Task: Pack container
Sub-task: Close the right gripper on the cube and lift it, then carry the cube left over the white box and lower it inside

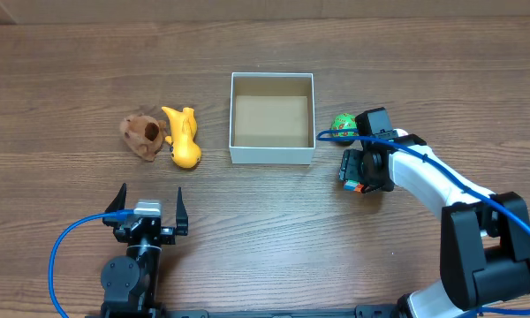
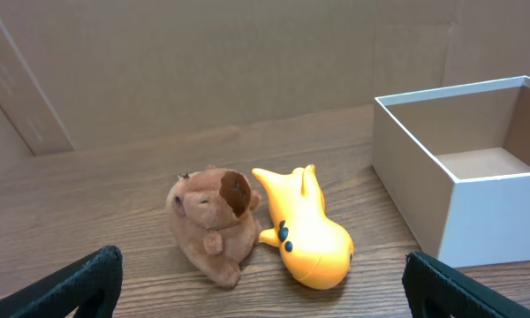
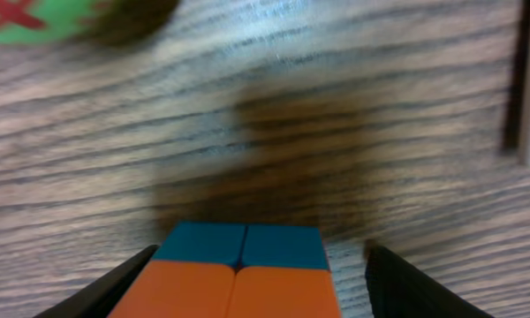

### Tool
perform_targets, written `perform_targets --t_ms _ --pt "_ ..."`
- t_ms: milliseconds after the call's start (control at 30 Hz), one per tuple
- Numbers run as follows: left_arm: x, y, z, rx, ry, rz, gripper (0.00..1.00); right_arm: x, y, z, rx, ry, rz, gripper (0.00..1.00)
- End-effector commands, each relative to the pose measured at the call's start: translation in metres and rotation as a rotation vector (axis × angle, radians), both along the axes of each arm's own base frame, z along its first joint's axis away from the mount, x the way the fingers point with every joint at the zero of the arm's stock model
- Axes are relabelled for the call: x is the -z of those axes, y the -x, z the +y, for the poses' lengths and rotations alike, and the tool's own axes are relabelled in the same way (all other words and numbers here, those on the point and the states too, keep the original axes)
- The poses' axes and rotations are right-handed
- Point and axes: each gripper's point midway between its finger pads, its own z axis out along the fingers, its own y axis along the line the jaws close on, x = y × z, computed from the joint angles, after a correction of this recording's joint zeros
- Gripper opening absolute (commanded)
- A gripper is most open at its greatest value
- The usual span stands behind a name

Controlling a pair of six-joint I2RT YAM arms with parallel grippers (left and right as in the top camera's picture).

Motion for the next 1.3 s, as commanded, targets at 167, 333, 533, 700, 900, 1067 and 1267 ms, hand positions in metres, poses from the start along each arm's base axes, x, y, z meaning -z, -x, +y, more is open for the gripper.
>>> perform_targets --t_ms 167,333,533,700,900,1067,1267 --pt "0.001 0.000 0.000 0.005 -0.014 -0.003 1.00 -0.002 -0.003 0.001 0.020 -0.009 -0.010 0.65" --pt "0.001 0.000 0.000 0.005 -0.014 -0.003 1.00 -0.019 -0.014 0.003 0.018 -0.006 -0.028 0.64" --pt "0.001 0.000 0.000 0.005 -0.014 -0.003 1.00 -0.051 -0.033 0.004 -0.007 0.008 -0.062 0.60" --pt "0.001 0.000 0.000 0.005 -0.014 -0.003 1.00 -0.058 -0.032 0.002 -0.017 0.023 -0.044 0.66" --pt "0.001 0.000 0.000 0.005 -0.014 -0.003 1.00 -0.044 -0.014 -0.005 -0.016 0.053 0.012 0.76" --pt "0.001 0.000 0.000 0.005 -0.014 -0.003 1.00 -0.025 -0.001 -0.007 -0.018 0.055 0.040 0.73" --pt "0.001 0.000 0.000 0.005 -0.014 -0.003 1.00 -0.015 0.006 -0.006 -0.024 0.045 0.051 0.73"
